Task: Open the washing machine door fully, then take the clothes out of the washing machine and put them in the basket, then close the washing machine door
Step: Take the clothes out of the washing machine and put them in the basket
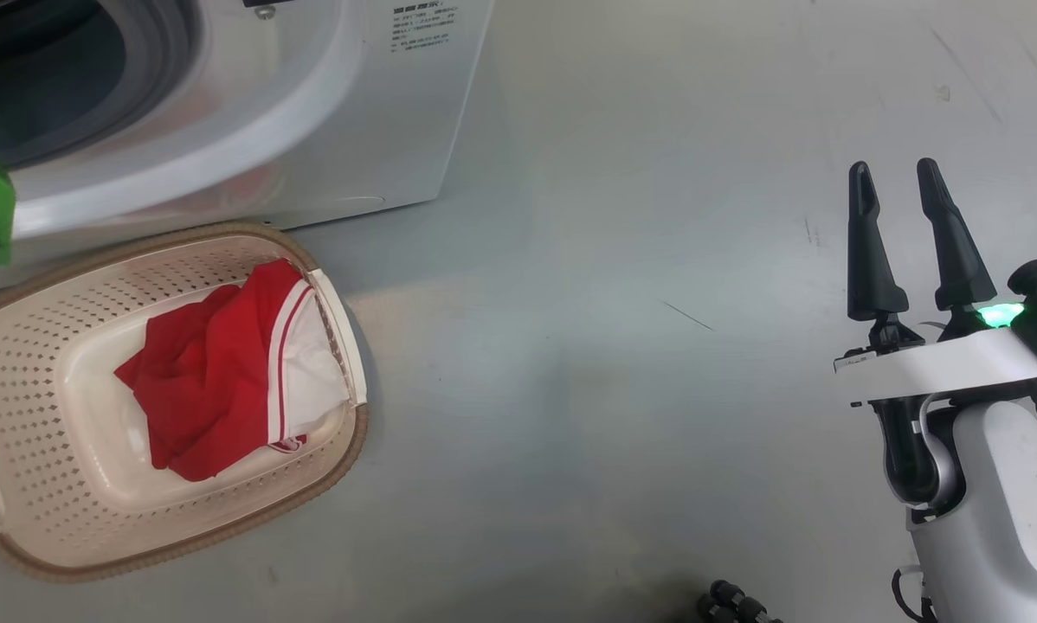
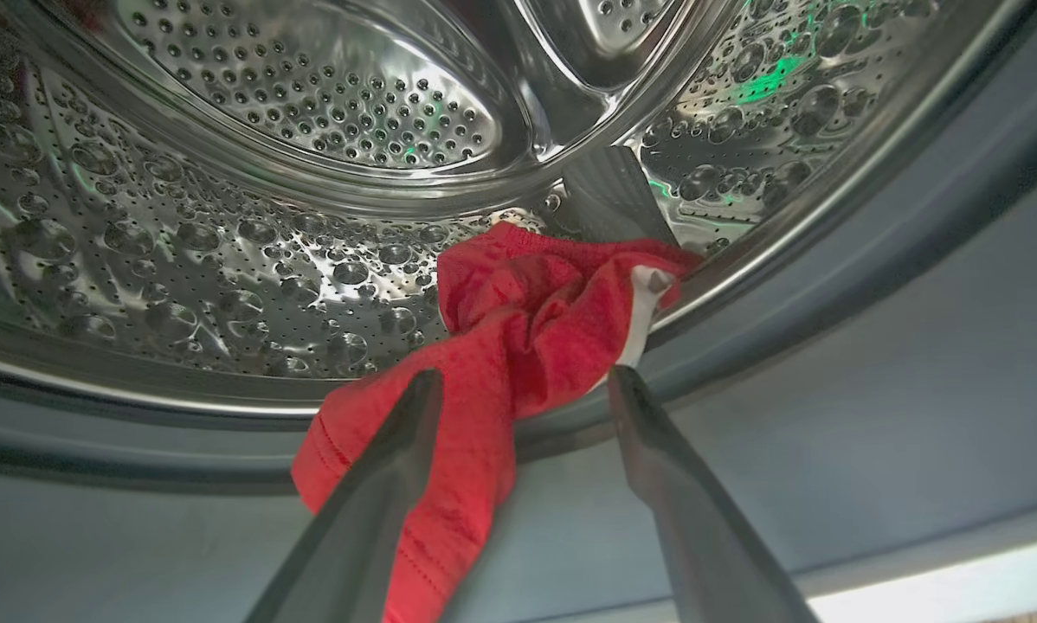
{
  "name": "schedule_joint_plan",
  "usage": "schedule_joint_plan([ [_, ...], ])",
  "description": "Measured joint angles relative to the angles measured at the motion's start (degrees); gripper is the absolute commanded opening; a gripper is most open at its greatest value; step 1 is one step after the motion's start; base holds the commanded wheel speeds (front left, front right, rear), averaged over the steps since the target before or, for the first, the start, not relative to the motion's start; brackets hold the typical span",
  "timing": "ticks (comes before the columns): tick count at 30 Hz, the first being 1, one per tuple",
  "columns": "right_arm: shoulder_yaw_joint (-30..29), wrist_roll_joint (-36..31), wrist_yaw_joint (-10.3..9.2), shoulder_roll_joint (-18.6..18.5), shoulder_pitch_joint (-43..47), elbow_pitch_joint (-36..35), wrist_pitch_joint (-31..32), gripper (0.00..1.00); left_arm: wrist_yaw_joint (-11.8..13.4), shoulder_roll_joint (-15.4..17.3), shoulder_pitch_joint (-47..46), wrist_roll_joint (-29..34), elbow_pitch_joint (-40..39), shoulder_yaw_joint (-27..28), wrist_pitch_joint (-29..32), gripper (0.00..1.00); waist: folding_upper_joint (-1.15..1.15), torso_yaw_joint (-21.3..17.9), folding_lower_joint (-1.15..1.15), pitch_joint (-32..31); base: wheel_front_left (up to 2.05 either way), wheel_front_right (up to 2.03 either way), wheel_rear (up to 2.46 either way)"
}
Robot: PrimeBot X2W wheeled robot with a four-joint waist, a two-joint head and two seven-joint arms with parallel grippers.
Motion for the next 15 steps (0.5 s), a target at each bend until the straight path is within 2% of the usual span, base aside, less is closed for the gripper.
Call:
schedule_joint_plan([
  [15,0.55,0.00,0.00,0.58,-0.87,1.01,-0.01,1.00,0.47,1.54,-4.64,1.25,6.82,1.57,0.69,1.00,0.00,-2.11,0.00,1.55,0.00,0.00,0.00],
])
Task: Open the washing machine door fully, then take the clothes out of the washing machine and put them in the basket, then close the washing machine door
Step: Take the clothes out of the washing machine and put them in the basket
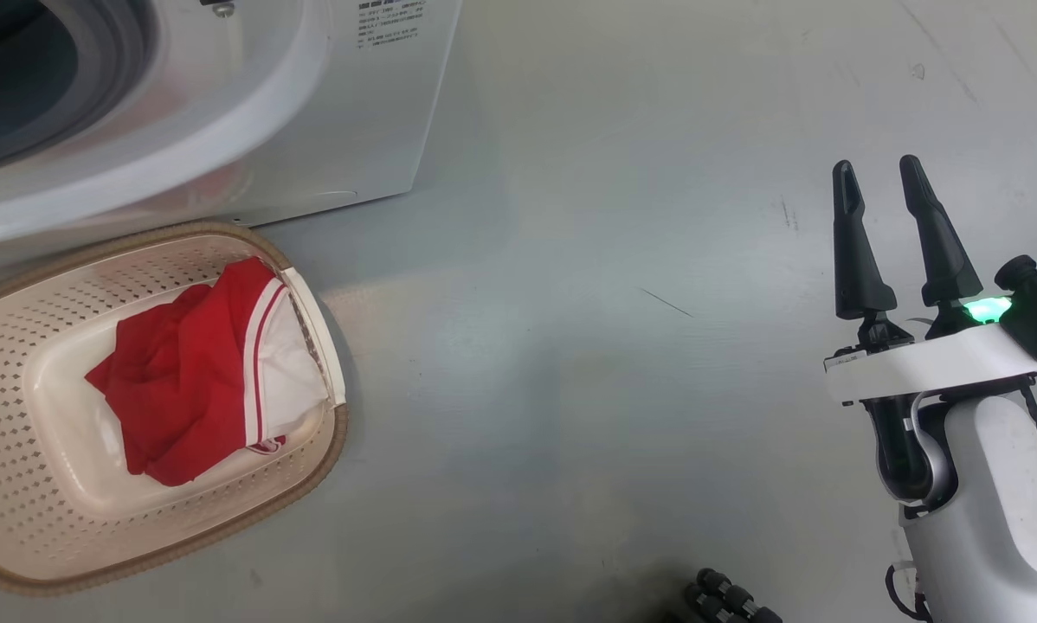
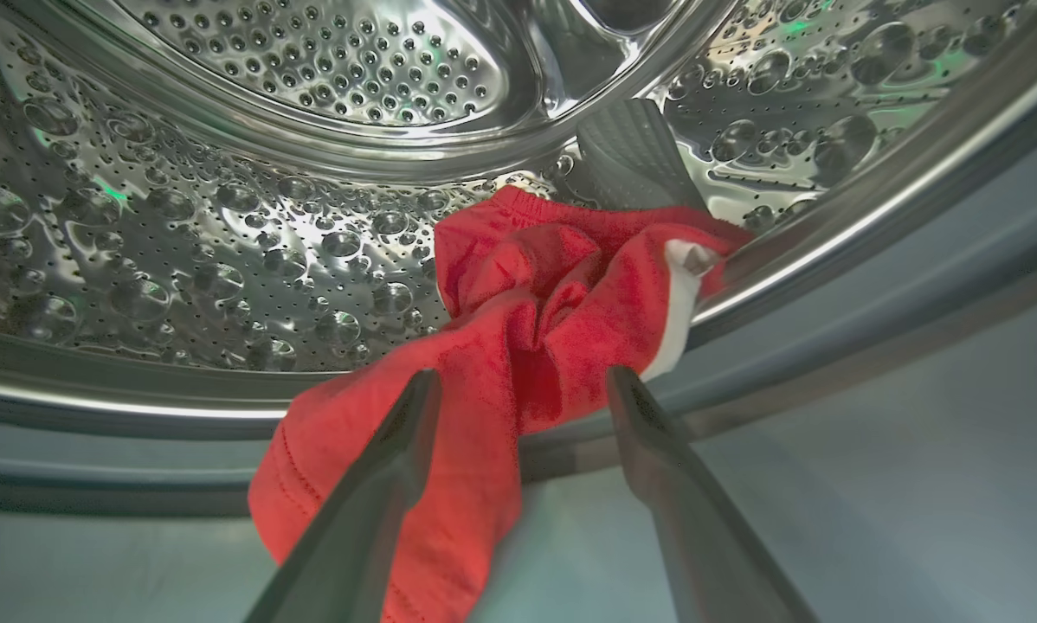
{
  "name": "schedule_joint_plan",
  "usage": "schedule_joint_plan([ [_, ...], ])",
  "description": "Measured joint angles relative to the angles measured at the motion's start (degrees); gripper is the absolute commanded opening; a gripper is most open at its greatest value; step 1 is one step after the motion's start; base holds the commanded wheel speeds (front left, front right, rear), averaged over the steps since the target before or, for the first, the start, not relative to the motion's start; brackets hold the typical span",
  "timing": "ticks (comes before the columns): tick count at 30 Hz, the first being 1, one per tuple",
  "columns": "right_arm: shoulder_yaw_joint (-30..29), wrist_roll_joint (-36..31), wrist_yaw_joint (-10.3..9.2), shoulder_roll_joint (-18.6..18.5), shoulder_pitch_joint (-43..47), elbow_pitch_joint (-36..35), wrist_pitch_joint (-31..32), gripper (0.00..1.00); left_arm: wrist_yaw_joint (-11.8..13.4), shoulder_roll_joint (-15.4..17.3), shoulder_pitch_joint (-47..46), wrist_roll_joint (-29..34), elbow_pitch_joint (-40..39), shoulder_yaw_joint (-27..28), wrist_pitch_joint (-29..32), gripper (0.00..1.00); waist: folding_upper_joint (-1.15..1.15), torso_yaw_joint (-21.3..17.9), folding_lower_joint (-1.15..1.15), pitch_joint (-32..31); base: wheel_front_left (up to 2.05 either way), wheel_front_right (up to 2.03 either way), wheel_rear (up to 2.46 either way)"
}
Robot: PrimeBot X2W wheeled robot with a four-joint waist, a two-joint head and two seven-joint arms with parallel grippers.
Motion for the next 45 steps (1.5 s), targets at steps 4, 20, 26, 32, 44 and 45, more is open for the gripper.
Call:
schedule_joint_plan([
  [4,-0.12,0.00,0.00,-0.05,-0.03,0.05,-0.30,1.00,0.01,0.56,-1.42,0.81,1.47,0.41,0.00,1.00,0.00,-0.24,0.00,0.10,0.00,0.00,0.00],
  [20,-0.12,0.00,0.00,-0.45,-0.43,0.14,-0.30,1.00,0.03,0.76,-5.31,1.34,8.25,2.32,2.45,0.66,0.00,-0.45,0.00,0.35,0.00,0.00,0.00],
  [26,-0.27,0.00,0.00,-0.43,-0.70,0.42,-0.30,1.00,0.11,0.76,-6.40,1.31,9.70,2.41,0.88,0.00,0.00,-0.42,0.00,0.22,0.00,0.00,0.00],
  [32,-1.10,-0.02,0.00,-0.44,-1.01,0.68,-0.30,1.00,0.11,-0.40,-6.49,0.63,11.31,2.34,-3.04,0.00,0.00,0.05,0.00,-0.88,0.00,0.00,0.00],
  [44,-1.47,-0.62,0.00,-0.43,-0.92,1.59,-0.31,1.00,-0.65,-6.93,-4.99,-3.46,13.03,1.96,-14.14,0.00,0.00,2.50,-0.01,-6.00,0.00,0.00,0.00],
  [45,-1.57,-0.62,0.00,-0.43,-0.90,1.71,-0.31,1.00,-0.92,-7.47,-4.38,-3.96,13.05,1.92,-14.93,0.00,0.00,2.73,0.00,-6.54,0.00,0.00,0.00],
])
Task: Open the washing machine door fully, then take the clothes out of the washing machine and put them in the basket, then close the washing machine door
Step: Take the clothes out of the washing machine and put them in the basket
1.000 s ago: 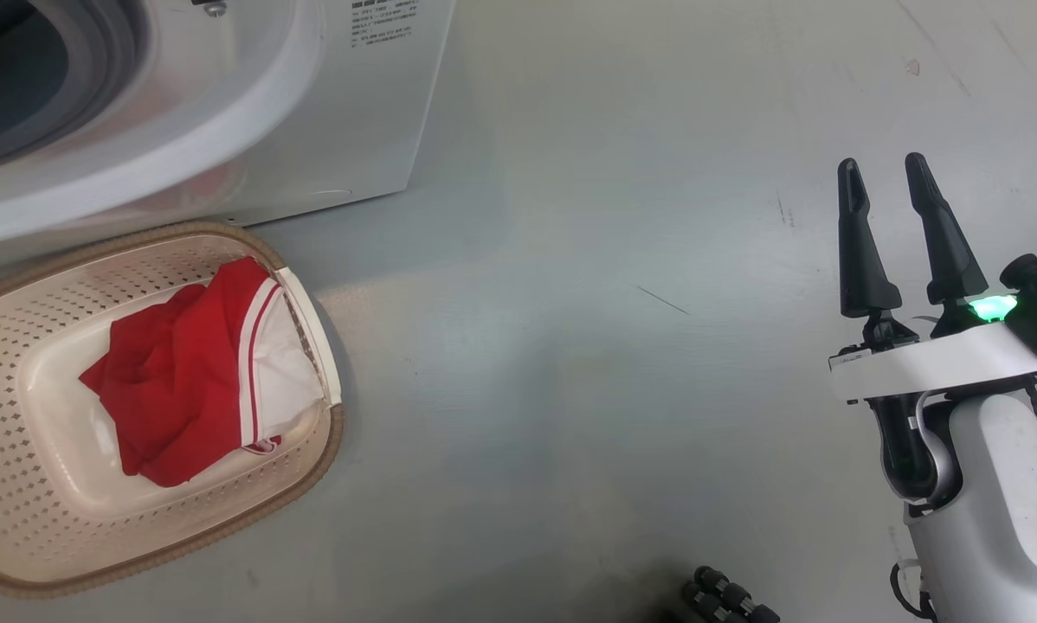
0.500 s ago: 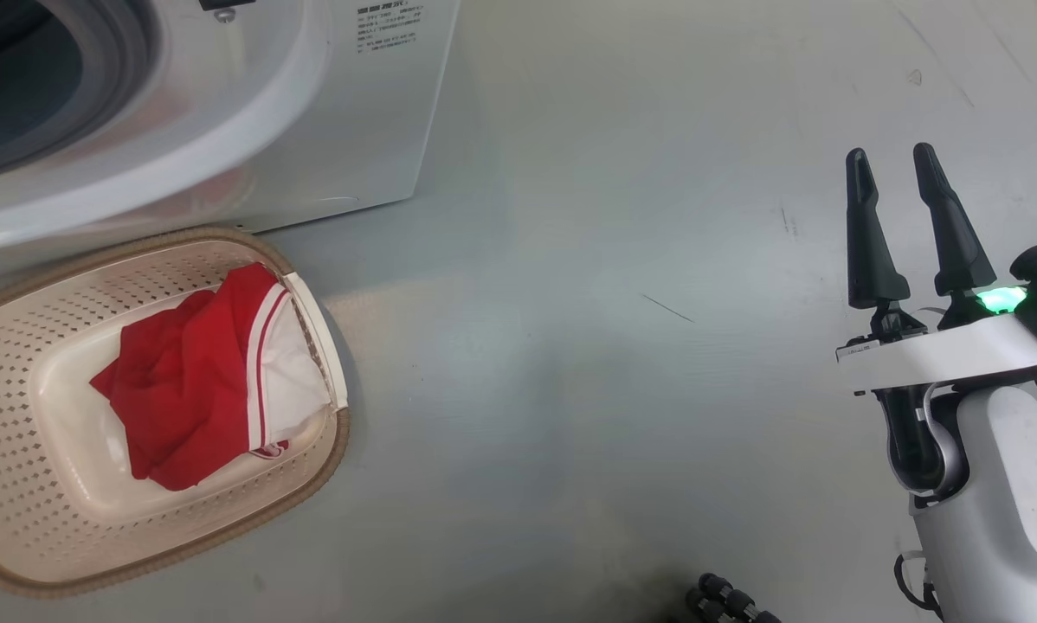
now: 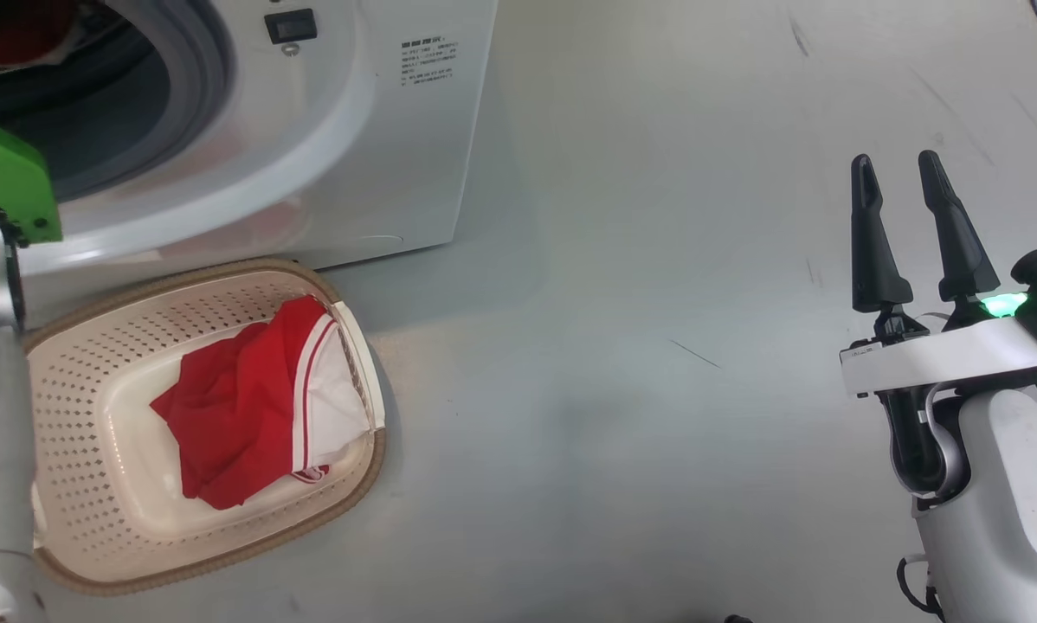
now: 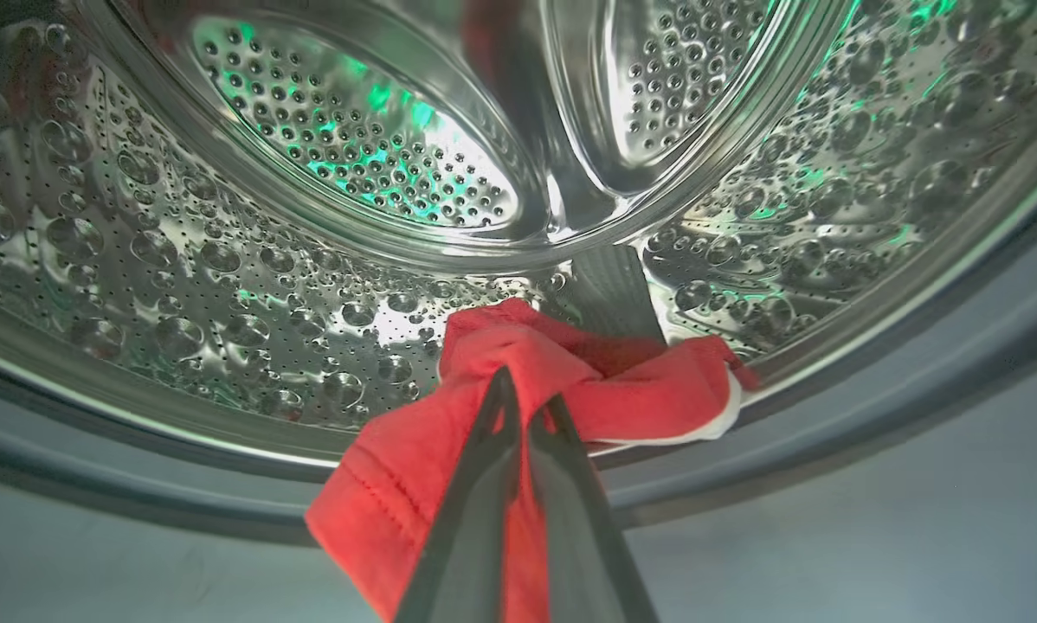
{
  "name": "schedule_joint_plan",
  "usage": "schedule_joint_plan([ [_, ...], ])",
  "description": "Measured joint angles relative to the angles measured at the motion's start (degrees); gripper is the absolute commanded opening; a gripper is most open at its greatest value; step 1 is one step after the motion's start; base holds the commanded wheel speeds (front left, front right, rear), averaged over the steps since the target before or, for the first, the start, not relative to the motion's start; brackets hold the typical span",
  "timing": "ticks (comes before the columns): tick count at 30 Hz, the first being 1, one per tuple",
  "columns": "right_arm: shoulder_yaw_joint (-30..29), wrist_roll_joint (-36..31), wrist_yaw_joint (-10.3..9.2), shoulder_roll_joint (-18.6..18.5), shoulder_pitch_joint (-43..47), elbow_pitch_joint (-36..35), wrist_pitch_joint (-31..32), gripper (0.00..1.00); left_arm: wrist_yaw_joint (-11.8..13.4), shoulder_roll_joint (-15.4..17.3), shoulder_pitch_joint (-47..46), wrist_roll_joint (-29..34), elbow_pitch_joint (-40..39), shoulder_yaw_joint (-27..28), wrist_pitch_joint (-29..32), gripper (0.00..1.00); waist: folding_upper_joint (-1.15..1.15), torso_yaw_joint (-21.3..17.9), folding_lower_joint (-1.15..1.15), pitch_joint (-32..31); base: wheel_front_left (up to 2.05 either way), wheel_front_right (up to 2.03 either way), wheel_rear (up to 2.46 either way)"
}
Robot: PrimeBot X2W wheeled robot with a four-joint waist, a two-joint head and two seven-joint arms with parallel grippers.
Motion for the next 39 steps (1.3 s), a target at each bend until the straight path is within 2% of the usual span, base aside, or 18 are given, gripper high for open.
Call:
schedule_joint_plan([
  [9,-0.40,-0.26,0.00,-0.45,2.49,1.22,0.01,1.00,-1.93,-5.30,6.54,-1.54,-0.08,-1.90,-6.20,0.00,0.00,2.29,0.00,-5.34,0.00,0.00,0.00],
  [18,-0.68,-1.10,0.00,-0.82,5.19,1.99,0.01,1.00,-3.33,-8.40,12.48,-2.97,-0.75,-2.78,-10.13,0.00,0.00,4.86,0.00,-10.82,0.00,0.00,0.00],
  [28,-0.47,-2.19,0.00,-0.82,8.26,2.68,0.01,1.00,-4.13,-9.51,19.26,-4.56,-4.70,-3.14,-11.96,0.00,0.00,7.75,0.00,-16.35,0.00,0.00,0.00],
  [39,-0.08,-2.94,0.00,-0.74,10.39,2.93,0.01,1.00,-5.12,-10.45,24.01,-6.11,-14.37,-3.11,-12.63,0.00,0.00,10.01,0.00,-21.46,0.00,0.00,0.00],
])
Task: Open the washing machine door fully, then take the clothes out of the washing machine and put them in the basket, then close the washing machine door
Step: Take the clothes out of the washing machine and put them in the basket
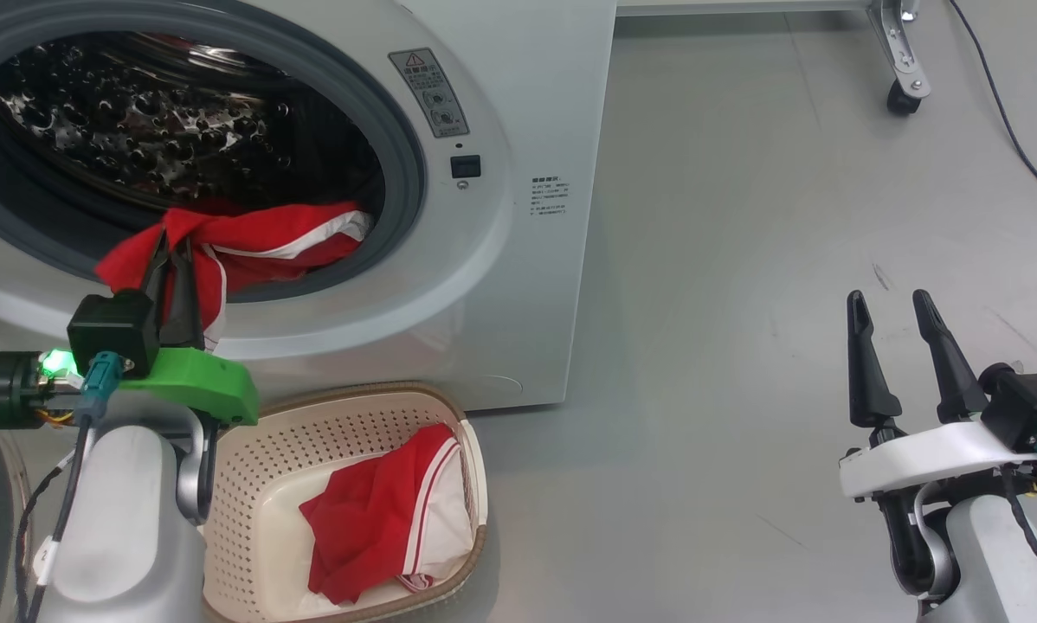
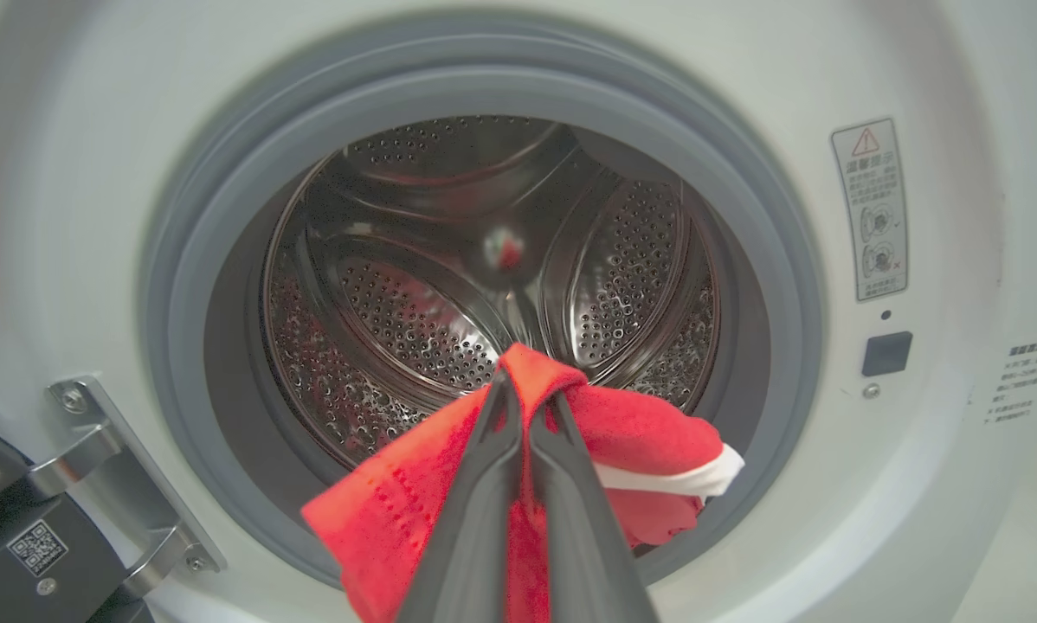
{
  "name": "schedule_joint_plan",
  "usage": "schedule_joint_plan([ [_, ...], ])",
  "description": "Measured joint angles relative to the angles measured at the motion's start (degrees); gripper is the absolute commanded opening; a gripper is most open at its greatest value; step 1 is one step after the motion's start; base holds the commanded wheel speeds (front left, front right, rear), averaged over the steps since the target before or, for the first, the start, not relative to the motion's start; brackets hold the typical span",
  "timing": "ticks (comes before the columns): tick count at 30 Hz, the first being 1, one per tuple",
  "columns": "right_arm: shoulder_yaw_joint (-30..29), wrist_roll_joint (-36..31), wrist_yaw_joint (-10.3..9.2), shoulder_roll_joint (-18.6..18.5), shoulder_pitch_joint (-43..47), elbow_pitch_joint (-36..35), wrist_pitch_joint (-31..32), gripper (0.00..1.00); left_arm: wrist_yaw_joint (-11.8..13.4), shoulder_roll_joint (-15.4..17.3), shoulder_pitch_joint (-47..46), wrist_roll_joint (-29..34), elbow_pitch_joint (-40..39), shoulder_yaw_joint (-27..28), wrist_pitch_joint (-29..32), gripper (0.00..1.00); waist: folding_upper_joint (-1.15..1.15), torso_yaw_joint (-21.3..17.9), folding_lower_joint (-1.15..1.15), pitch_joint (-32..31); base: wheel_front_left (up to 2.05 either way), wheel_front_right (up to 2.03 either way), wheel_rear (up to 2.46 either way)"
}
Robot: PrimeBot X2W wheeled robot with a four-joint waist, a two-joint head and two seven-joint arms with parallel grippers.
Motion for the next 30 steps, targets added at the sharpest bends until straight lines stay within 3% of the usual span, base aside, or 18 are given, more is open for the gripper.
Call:
schedule_joint_plan([
  [15,0.62,-0.13,0.00,0.42,1.04,-0.21,0.00,1.00,-0.53,-0.47,3.00,-1.57,-21.41,-0.25,-0.27,0.00,0.00,0.52,0.00,-1.40,0.00,0.00,0.00],
  [30,0.60,-0.13,0.00,0.51,1.08,-1.14,0.00,1.00,-1.04,-0.56,10.42,-1.57,-24.79,-3.05,-0.27,0.00,0.00,0.56,0.00,-0.88,0.00,0.00,0.00],
])
